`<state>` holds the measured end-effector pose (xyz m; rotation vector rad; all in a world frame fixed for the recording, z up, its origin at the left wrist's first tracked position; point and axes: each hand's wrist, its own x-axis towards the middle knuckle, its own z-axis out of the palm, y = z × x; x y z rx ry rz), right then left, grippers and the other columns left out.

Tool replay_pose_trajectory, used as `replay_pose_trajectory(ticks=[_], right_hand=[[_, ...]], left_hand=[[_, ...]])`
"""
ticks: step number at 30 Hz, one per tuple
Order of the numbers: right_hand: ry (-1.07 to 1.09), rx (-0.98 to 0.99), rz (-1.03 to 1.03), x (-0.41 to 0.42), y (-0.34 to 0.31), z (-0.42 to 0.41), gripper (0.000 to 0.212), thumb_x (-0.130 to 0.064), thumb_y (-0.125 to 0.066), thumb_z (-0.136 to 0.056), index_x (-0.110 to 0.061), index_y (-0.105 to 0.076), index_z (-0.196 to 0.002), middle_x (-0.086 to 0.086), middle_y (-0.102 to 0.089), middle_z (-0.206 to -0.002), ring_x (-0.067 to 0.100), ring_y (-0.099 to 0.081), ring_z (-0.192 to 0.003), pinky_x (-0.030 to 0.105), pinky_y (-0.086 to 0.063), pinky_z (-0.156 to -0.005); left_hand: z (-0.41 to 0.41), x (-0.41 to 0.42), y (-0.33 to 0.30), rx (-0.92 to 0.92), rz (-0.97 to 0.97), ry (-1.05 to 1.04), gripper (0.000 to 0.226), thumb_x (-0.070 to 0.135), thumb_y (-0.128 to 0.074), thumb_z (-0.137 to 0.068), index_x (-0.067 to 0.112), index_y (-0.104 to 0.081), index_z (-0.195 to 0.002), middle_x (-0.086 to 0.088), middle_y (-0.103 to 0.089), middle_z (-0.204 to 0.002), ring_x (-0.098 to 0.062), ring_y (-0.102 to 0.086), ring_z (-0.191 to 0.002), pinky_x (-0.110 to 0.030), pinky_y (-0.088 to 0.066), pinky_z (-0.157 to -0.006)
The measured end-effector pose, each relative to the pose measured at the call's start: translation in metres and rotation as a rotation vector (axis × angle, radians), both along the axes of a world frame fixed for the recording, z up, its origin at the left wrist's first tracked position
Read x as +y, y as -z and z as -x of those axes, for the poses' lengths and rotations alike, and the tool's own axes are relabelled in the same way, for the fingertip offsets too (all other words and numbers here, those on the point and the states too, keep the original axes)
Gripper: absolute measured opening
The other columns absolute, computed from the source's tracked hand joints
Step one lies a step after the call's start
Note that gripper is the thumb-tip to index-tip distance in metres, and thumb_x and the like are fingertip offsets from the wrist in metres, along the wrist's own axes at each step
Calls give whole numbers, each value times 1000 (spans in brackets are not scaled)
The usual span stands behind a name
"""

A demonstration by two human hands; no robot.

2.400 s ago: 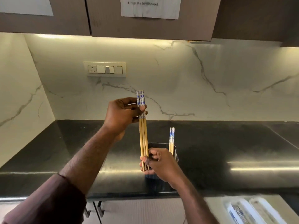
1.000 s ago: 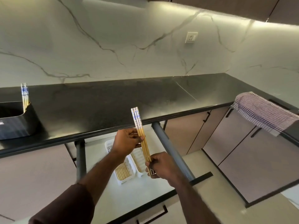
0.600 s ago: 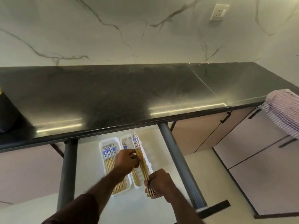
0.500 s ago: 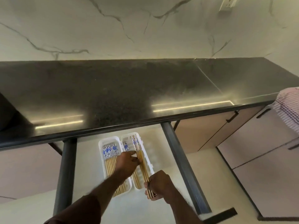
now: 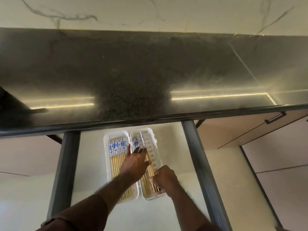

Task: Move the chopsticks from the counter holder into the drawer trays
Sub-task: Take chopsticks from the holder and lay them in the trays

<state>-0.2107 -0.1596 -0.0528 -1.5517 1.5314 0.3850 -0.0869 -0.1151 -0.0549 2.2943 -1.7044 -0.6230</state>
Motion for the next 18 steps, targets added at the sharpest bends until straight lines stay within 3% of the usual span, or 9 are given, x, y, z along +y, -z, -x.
replay_pose_trajectory(ticks=[2,6,8,9,11,12,14,16,18], right_hand=[[-34,37,13,2,2,-2,43,-32,-72,-83,-8,-59,-118,8,-68,-121,28,-64,-111,34,-52,-93],[-119,113,113,15,8,-6,26,-19,-52,-91,-11,-54,-116,8,-62,-125,27,-58,-119,31,-45,-97],[-98,93,106,19,9,-9,9,-15,-45,-94,-20,-52,-94,10,-60,-124,29,-57,-118,33,-45,-96],[-53,57,79,21,9,-9,19,-16,-43,-95,-25,-44,-78,11,-60,-120,30,-57,-115,33,-46,-93],[-43,24,201,26,7,-10,32,-14,-46,-90,-28,-33,-65,11,-62,-93,29,-63,-94,30,-51,-81],[-104,13,491,29,9,-9,27,-10,-49,-82,-27,-41,-61,8,-59,-72,27,-64,-73,26,-53,-67],[-245,46,557,34,3,-9,20,-10,-48,-64,-16,-56,-47,1,-49,-43,18,-54,-36,17,-43,-37],[-281,72,644,41,13,-8,27,-9,-43,-64,-11,-60,-43,0,-49,-39,15,-49,-29,17,-37,-32],[-297,127,598,50,7,-10,18,-8,-56,-64,-9,-66,-49,1,-53,-41,16,-52,-30,18,-40,-33]], left_hand=[[-1,-4,1,-82,-45,59,60,39,-51,-96,11,-34,-146,-5,-39,-153,-20,-24,-146,-52,13,-117],[-3,-8,8,-226,-124,187,48,40,-50,-96,14,-48,-137,-3,-44,-150,-22,-16,-148,-48,27,-108],[-2,-9,12,-312,-170,249,49,39,-51,-96,14,-49,-137,-5,-44,-150,-26,-14,-148,-49,27,-107],[-1,-10,14,-346,-186,270,50,38,-52,-95,13,-47,-139,-7,-43,-150,-28,-15,-148,-50,25,-108],[0,-11,19,-383,-194,291,56,37,-55,-94,11,-42,-142,-10,-40,-152,-31,-16,-148,-50,21,-110],[0,-11,20,-390,-192,296,58,37,-55,-94,10,-39,-143,-11,-37,-153,-32,-16,-148,-51,19,-111],[-1,-12,22,-400,-195,309,60,35,-56,-94,10,-37,-145,-12,-32,-156,-33,-14,-148,-53,14,-114],[-1,-13,24,-409,-194,319,60,33,-55,-94,9,-36,-145,-13,-30,-156,-33,-13,-148,-53,13,-114],[-1,-13,25,-413,-185,327,59,32,-55,-95,9,-36,-146,-14,-28,-157,-33,-13,-148,-52,12,-114]])
